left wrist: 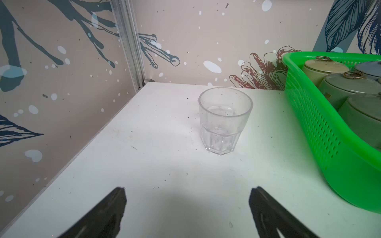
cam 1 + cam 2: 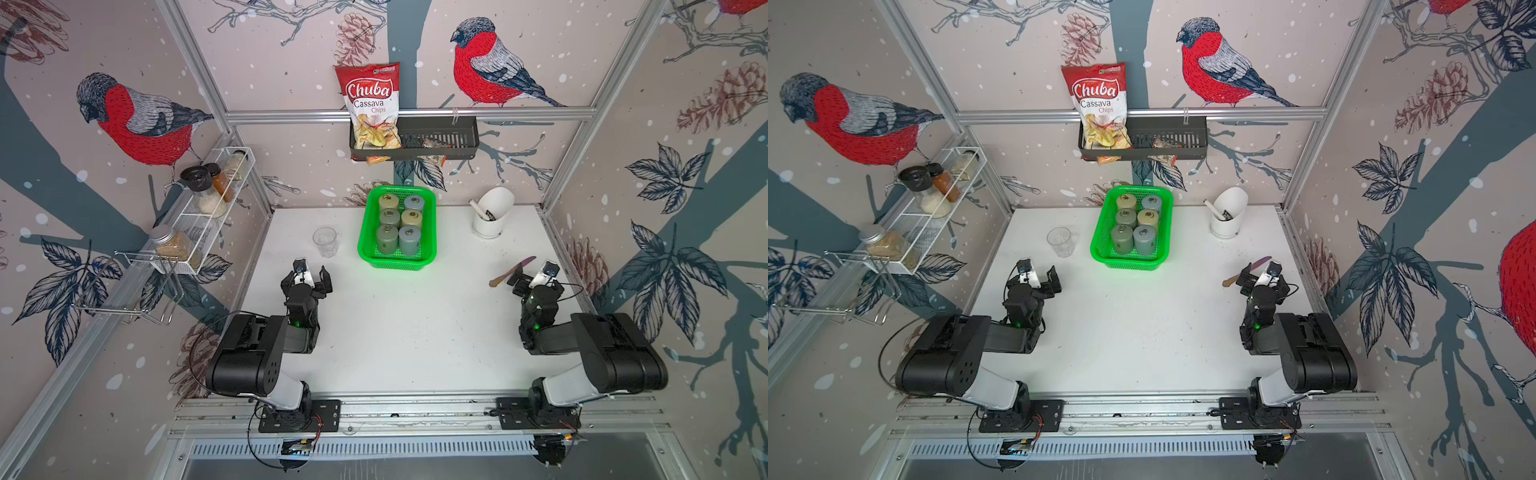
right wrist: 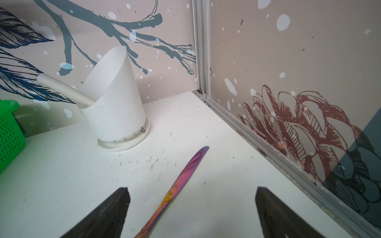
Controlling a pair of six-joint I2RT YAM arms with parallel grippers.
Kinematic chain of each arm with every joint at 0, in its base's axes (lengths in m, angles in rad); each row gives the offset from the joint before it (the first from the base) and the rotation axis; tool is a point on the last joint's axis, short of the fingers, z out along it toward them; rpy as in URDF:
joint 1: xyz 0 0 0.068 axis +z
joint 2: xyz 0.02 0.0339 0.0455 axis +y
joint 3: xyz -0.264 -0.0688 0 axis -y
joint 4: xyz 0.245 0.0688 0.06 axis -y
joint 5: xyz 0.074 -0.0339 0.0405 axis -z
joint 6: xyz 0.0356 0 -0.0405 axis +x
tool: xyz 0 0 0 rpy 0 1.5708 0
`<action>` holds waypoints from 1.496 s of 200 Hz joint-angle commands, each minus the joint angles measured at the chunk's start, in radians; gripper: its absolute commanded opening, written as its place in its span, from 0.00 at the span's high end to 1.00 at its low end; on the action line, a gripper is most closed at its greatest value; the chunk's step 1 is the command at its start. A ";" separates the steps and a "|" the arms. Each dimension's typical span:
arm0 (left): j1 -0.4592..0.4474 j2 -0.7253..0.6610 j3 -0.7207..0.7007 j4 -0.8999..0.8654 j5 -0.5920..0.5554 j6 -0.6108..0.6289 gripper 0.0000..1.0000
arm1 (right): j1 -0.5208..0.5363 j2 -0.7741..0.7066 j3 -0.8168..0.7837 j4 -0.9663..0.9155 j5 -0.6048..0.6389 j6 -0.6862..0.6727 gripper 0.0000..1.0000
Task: Take the tea canister out of the basket
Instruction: Pick up the tea canister from the basket.
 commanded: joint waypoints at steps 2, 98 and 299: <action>0.006 -0.003 0.002 0.027 -0.002 -0.003 0.03 | 0.001 -0.001 0.002 0.020 0.011 0.003 0.00; 0.006 -0.001 0.006 0.024 -0.001 -0.003 0.02 | 0.000 -0.002 0.002 0.020 0.011 0.002 0.00; -0.222 -0.603 0.264 -0.852 0.383 -0.180 0.03 | 0.490 0.244 1.104 -1.328 -0.420 -0.085 0.00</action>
